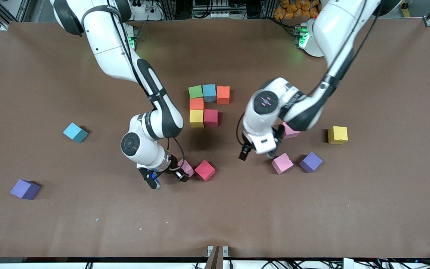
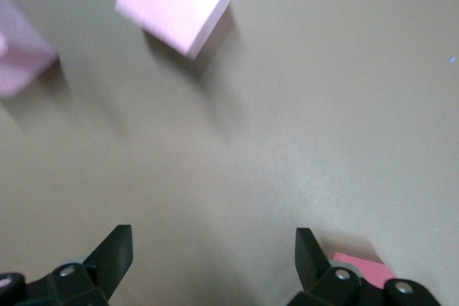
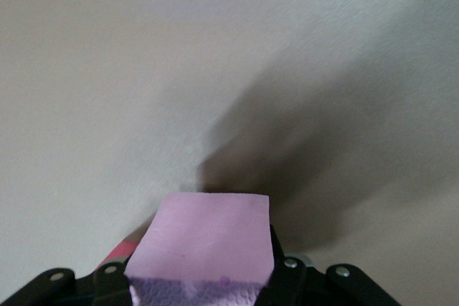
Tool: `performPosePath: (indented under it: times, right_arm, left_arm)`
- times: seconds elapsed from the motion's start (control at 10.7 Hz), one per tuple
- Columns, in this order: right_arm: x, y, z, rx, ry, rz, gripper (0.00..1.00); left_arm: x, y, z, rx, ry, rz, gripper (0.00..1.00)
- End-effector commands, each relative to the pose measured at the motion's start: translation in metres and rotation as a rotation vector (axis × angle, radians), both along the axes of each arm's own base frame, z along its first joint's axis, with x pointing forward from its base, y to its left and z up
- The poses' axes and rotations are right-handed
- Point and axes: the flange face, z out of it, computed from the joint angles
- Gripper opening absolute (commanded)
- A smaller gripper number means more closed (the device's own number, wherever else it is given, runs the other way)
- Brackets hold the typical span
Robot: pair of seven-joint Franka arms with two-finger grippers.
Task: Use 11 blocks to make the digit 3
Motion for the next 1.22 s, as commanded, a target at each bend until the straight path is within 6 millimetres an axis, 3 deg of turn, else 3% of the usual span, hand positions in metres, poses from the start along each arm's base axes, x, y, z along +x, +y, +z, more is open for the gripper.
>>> performPosePath:
  times: [0.0,0.28,0.56,0.94,1.12]
  right_arm:
    - [-0.019,0.008,0.02,-0.017,-0.037,0.17,0.39]
    - [-0.043,0.017,0.036,-0.117,-0.076,0.444,0.41]
    - [-0.059,0.033,0.044,-0.149,-0.046,0.536,0.41]
    - [-0.096,0.063,0.024,-0.206,-0.039,0.647,0.41]
    - [-0.106,0.063,0.01,-0.214,-0.051,0.654,0.41]
  left_arm:
    - [0.029,0.042,0.002,-0.007,0.036,-0.16,1.0]
    - [0.05,0.08,-0.016,0.013,0.035,-0.379,1.0]
    - [0.059,0.092,-0.033,0.018,0.042,-0.529,1.0]
    - [0.061,0.097,-0.041,0.019,0.046,-0.593,1.0]
    - [0.061,0.097,-0.049,0.016,0.051,-0.604,1.0]
